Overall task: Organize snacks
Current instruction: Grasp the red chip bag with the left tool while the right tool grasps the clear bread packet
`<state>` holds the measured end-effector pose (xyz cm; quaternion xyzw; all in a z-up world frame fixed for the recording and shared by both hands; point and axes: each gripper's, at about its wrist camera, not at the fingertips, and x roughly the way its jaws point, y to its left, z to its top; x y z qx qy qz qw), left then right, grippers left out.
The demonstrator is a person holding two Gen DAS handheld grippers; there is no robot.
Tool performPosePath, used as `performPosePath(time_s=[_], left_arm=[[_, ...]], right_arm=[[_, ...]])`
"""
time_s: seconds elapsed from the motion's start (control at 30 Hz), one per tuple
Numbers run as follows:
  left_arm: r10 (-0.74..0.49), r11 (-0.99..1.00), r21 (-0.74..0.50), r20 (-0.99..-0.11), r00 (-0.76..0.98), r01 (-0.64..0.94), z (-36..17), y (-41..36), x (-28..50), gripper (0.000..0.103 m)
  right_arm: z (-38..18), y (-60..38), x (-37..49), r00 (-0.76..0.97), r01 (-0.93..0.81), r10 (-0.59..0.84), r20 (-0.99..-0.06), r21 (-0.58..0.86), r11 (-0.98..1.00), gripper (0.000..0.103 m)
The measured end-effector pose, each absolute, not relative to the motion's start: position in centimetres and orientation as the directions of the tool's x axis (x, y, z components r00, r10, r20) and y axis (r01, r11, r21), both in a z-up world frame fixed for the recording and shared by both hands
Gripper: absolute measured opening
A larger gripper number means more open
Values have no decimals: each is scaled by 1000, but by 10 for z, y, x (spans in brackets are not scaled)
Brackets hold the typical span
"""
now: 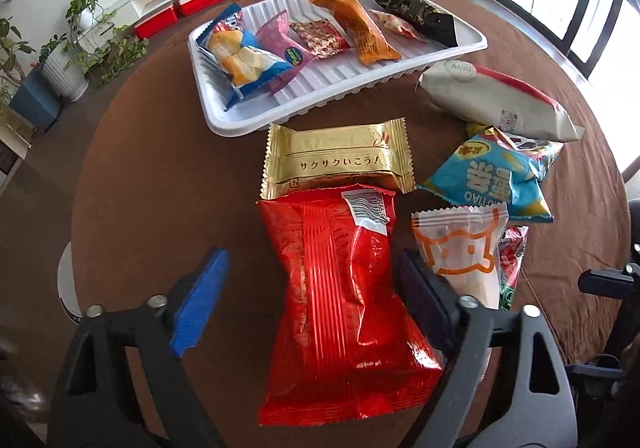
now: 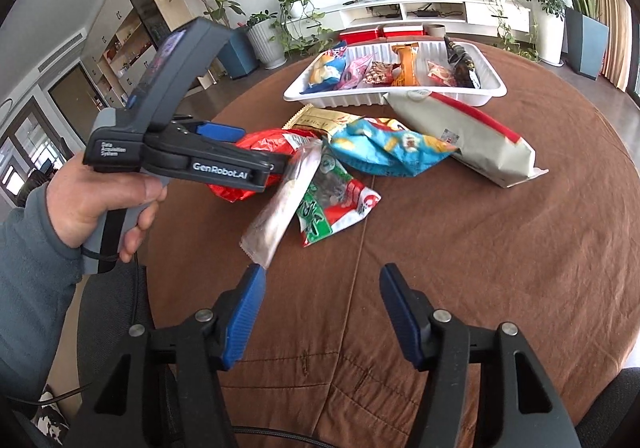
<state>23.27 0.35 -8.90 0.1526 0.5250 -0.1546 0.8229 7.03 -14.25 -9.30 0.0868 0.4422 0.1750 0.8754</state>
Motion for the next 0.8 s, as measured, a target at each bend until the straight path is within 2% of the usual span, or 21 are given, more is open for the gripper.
performPosePath(time_s=[0.1,0.37,0.6,0.8], left_arm=[[-122,907,52,-918,378,417,-94,4,237,53],[-152,908,19,-917,370,420,-99,7,239,45],[-192,920,-23,-896,400,390,-95,19,231,35],[-240,941,-98,-866,438,323,-88,48,209,35]], right_arm=[[-92,-142,72,548,-229,383,-744,307,924,63],[-85,-135,84,549,-241,402,-733,321,916,63],[-83,-123,114,513,-230,470,-718,413,881,61],[-90,-115,141,481,-193,479,-734,445,875,57]])
